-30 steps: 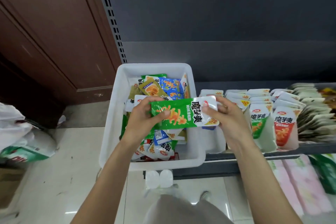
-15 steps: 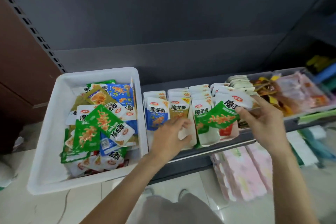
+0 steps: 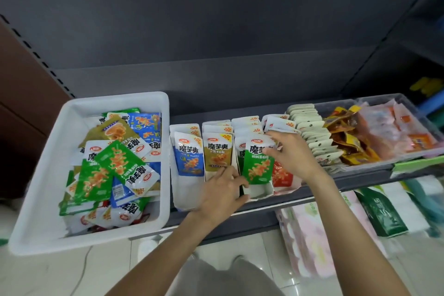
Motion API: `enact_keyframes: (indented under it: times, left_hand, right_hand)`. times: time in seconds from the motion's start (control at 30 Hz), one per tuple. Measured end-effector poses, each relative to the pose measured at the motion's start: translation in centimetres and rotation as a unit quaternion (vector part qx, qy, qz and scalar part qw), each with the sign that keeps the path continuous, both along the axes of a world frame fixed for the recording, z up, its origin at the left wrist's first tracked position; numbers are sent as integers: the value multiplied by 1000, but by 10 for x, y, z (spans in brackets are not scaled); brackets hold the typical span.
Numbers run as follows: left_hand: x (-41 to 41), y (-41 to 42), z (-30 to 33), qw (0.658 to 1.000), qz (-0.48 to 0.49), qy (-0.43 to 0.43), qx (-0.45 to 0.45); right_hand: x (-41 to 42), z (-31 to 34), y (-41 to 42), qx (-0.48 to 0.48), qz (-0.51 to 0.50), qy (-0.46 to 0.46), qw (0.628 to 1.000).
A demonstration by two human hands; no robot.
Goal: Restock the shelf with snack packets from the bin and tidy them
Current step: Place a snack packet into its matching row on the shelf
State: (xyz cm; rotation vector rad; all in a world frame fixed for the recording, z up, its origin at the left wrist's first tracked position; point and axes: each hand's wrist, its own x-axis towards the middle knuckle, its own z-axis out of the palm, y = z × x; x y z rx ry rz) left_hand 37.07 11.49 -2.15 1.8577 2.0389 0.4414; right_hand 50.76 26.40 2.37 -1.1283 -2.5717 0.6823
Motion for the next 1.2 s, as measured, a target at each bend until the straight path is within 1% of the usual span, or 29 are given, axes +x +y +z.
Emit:
enact_keyframes:
  times: [0.1, 0.2, 0.37, 0.43, 0.57, 0.6, 0.7, 0.77, 0.83, 0.87, 0.9, 0.97, 1.03, 1.1, 1.17, 1.2]
  left_hand:
    - [1, 0, -3, 1000, -1, 22, -15]
    - [1, 0, -4, 999, 3, 37, -19]
    - [2, -1, -6, 999, 0, 43, -8]
    - [2, -3, -9, 999, 3, 42, -1]
    - [1, -6, -11, 999, 10, 33, 12]
    - [1, -7, -10, 999, 14, 28, 20]
    - [-6, -12, -3, 997, 43, -8, 68]
    - [-17, -21, 9, 987, 80, -40, 131]
    - [-38, -37, 21, 964, 136, -74, 214]
    - [-52, -47, 26, 951, 171, -82, 246]
    - [-70, -58, 30, 938, 207, -77, 266]
    - [-111, -81, 29, 923, 270, -32, 274]
    - [-154, -101, 19, 919, 319, 25, 233]
    - [-190, -114, 5, 923, 341, 47, 171]
    - [-217, -119, -3, 933, 335, 43, 122]
    - [-226, -118, -5, 938, 330, 36, 100]
  right_hand:
    - [-5, -5, -3, 40, 20, -12, 999]
    - [-15, -21, -12, 141, 53, -47, 987]
    - [-23, -34, -17, 235, -40, -7, 971]
    - [-28, -39, -20, 231, -74, -4, 970]
    - [-30, -36, -31, 143, -128, -2, 981]
    - [-28, -32, -33, 120, -144, 13, 982]
    - [-21, -23, -48, 95, -179, 127, 971]
    - [-24, -12, -66, 97, -180, 192, 960]
    - [-35, 3, -87, 80, -138, 232, 960]
    - [-45, 10, -96, 64, -94, 242, 963]
    - [-57, 16, -105, 47, -42, 244, 968]
    - [-91, 19, -120, 21, 67, 217, 974]
    - [-133, 15, -134, -1, 157, 167, 973]
    - [-178, 1, -147, -19, 212, 91, 973]
    - [-220, -18, -156, 12, 224, 1, 974]
    - [-238, -28, -158, 36, 212, -50, 975]
